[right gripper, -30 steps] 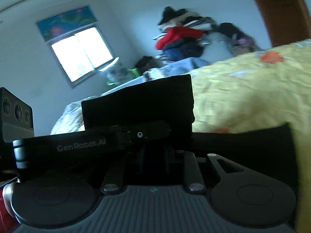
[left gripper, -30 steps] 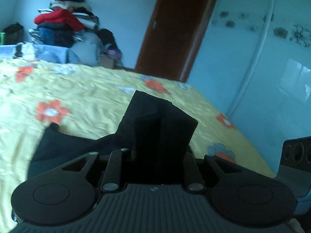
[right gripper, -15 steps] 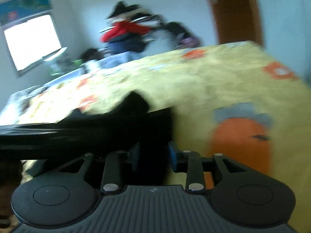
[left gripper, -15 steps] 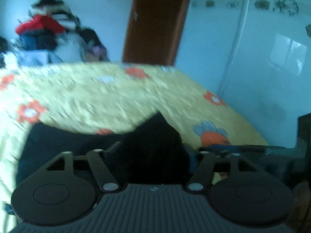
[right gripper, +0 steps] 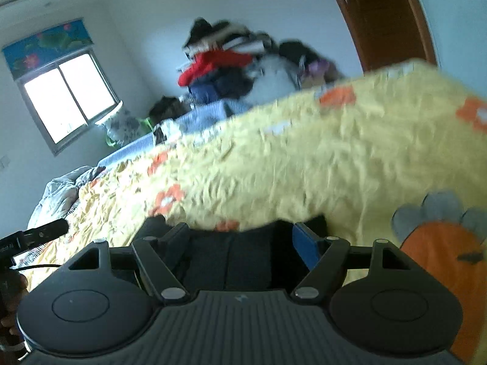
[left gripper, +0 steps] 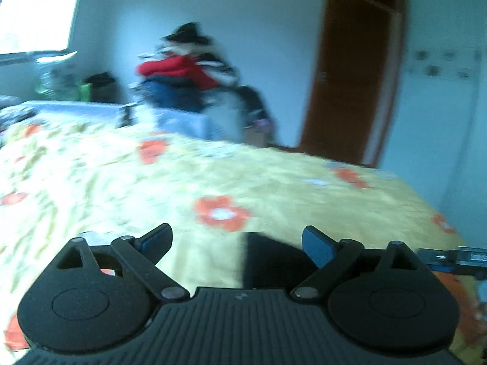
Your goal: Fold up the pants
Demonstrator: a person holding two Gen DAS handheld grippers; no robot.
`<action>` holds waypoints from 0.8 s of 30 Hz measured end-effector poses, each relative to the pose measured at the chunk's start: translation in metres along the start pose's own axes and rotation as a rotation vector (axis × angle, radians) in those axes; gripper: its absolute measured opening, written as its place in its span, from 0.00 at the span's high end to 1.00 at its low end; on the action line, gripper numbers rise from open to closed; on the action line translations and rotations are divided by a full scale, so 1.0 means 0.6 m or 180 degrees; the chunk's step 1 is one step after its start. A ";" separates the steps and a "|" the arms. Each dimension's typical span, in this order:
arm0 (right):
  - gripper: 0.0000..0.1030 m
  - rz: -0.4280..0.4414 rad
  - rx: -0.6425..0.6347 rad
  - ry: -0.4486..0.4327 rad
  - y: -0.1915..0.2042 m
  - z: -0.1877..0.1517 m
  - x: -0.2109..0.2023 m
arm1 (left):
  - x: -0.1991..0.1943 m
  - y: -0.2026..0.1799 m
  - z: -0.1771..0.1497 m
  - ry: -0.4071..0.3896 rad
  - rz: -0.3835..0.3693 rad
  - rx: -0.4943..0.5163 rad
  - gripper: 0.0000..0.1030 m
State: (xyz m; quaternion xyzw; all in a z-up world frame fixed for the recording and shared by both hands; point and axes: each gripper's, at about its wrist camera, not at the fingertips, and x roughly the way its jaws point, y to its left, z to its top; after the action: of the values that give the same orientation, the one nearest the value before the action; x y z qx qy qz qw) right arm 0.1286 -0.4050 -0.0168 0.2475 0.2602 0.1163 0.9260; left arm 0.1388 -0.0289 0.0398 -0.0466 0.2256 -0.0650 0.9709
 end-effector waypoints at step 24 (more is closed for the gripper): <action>0.79 -0.0727 -0.0964 -0.0259 0.068 -0.017 -0.037 | 0.006 -0.010 -0.058 0.0277 -0.0225 0.0404 0.08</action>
State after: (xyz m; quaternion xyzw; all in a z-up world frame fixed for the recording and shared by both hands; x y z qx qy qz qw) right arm 0.1012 -0.3739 0.0063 0.0787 0.2285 0.0381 0.9696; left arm 0.1261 -0.0375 0.0077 0.0099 0.2613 -0.1154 0.9583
